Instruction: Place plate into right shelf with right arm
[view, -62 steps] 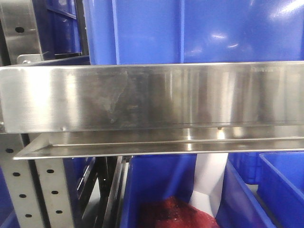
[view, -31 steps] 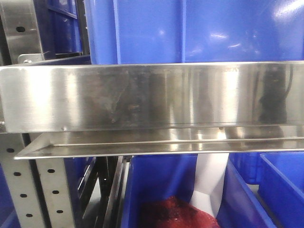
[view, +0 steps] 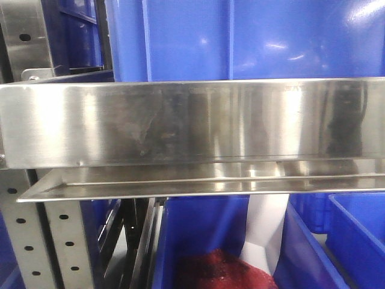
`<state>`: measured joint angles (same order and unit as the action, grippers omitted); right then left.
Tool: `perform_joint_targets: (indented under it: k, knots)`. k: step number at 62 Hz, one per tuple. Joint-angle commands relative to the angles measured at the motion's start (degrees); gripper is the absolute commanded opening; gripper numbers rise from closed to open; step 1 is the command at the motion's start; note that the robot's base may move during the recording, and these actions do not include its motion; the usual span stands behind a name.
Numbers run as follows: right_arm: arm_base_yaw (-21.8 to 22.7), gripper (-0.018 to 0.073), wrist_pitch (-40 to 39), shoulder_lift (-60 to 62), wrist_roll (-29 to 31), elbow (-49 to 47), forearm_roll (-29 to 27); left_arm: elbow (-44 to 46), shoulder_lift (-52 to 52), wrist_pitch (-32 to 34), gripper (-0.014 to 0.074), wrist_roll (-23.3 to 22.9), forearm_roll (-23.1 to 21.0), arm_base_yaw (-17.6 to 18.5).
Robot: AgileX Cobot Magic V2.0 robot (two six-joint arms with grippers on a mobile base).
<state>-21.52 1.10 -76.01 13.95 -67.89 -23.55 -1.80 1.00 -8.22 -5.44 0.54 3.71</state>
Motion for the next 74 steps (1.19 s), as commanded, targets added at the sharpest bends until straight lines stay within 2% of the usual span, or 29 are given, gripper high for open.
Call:
perform_joint_targets:
  k: [1, 25, 29, 33, 39, 41, 43, 46, 52, 74]
  knots:
    - [-0.03, 0.0634, -2.14, 3.81, 0.52, -2.25, -0.09, -0.57, 0.24, 4.94, -0.0047, -0.34, -0.13, 0.38]
    - [-0.03, 0.0632, 13.78, 19.40, 0.52, -2.25, 0.01, -0.57, 0.24, 4.94, -0.0047, -0.34, -0.13, 0.38]
    - [-0.03, 0.0606, 17.46, 22.51, 0.52, -2.25, 0.01, -0.57, 0.24, 4.94, -0.0047, -0.34, -0.13, 0.38]
    - [-0.03, 0.0508, 21.93, 25.12, 0.52, -2.25, 0.01, -0.57, 0.24, 4.94, -0.0047, -0.34, -0.13, 0.38]
    - [-0.03, 0.0239, 27.74, 29.48, 0.52, -2.25, 0.22, -0.57, 0.24, 4.94, -0.0047, -0.34, -0.13, 0.38]
    - [-0.03, 0.0103, 29.87, 31.24, 0.52, -2.25, 0.61, -0.57, 0.24, 4.94, -0.0047, -0.34, -0.13, 0.38]
    - [-0.03, 0.0029, 30.96, 32.56, 0.52, -2.25, 1.54, -0.57, 0.24, 4.94, -0.0047, -0.34, -0.13, 0.38]
    - [-0.03, 0.0071, 32.04, 33.91, 0.52, -2.25, 2.72, -0.57, 0.24, 4.94, -0.0047, -0.34, -0.13, 0.38]
    - [-0.03, 0.0051, 33.15, 36.44, 0.52, -2.25, 4.55, -0.57, 0.24, 4.94, -0.0047, -0.34, -0.13, 0.38]
    - [-0.03, 0.0051, 33.52, 38.23, 0.52, -2.25, 4.55, -0.57, 0.24, 4.94, -0.0047, -0.34, -0.13, 0.38]
